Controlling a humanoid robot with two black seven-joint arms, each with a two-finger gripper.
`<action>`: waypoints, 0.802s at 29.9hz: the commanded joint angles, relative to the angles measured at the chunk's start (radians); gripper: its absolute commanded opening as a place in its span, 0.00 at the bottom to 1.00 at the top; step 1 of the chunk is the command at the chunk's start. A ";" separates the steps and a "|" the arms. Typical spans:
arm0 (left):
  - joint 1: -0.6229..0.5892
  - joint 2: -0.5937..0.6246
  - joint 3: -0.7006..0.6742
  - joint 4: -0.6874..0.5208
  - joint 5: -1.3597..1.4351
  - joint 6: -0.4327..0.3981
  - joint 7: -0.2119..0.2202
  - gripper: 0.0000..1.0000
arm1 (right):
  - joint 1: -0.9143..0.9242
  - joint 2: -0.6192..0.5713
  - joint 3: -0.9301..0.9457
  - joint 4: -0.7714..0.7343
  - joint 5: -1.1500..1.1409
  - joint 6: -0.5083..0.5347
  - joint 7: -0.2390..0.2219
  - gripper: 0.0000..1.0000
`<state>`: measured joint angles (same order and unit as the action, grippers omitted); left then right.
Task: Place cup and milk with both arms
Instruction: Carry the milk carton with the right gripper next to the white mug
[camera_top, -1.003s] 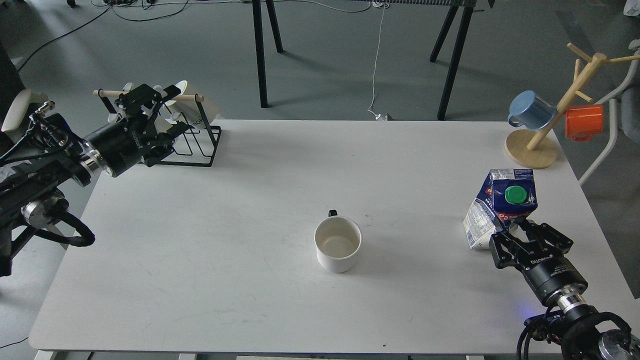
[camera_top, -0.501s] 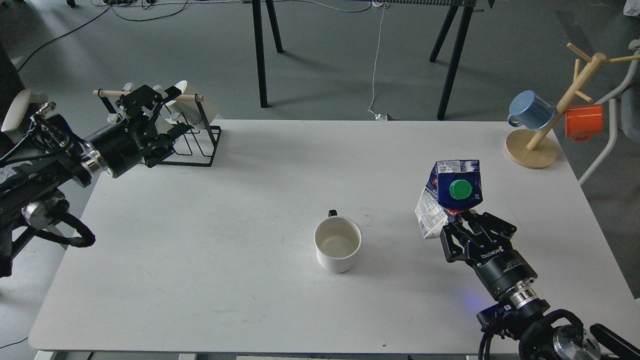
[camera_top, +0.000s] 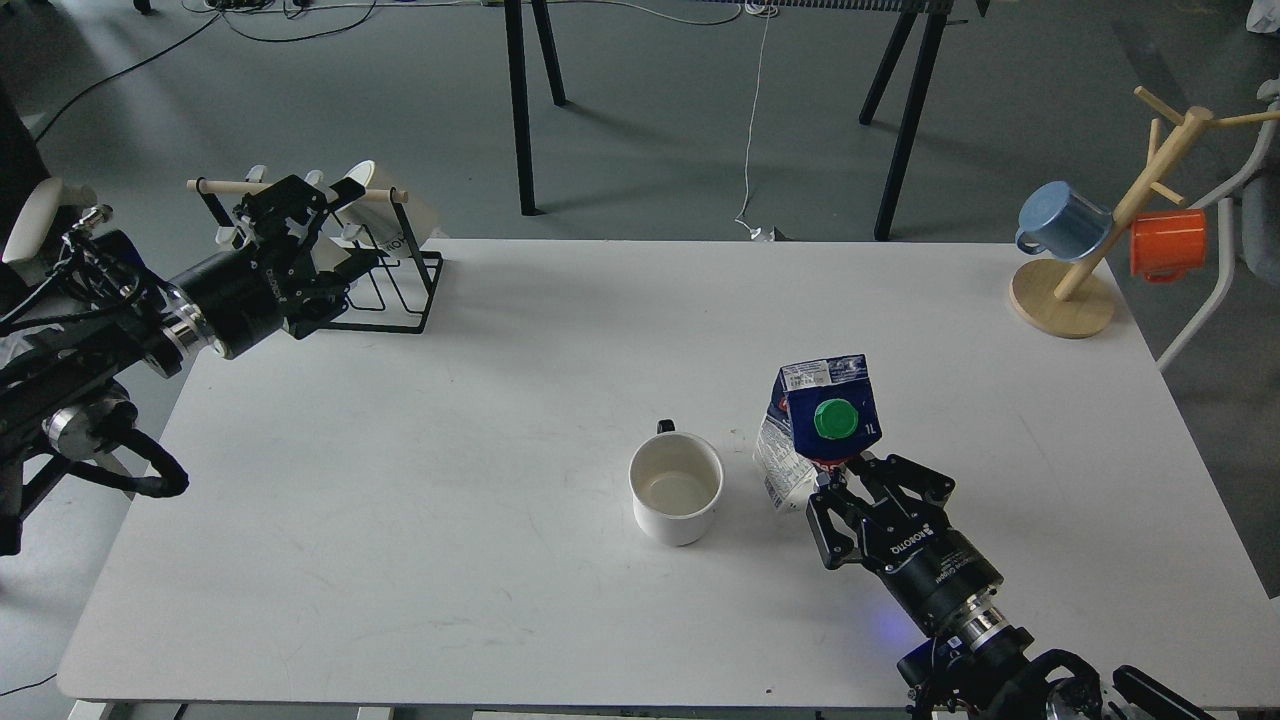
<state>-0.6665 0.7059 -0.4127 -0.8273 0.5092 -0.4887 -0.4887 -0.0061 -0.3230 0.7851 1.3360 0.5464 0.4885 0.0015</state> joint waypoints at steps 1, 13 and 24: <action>0.001 0.001 0.000 0.000 0.000 0.000 0.000 0.91 | 0.000 0.021 -0.001 -0.011 -0.022 0.000 0.000 0.26; 0.010 0.001 -0.001 0.000 0.000 0.000 0.000 0.91 | 0.011 0.065 -0.027 -0.064 -0.023 0.000 0.000 0.35; 0.010 0.001 -0.001 0.010 0.000 0.000 0.000 0.92 | 0.009 0.068 -0.027 -0.063 -0.023 0.000 0.000 0.77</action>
<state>-0.6566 0.7072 -0.4142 -0.8181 0.5094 -0.4887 -0.4887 0.0046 -0.2532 0.7578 1.2706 0.5230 0.4887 0.0015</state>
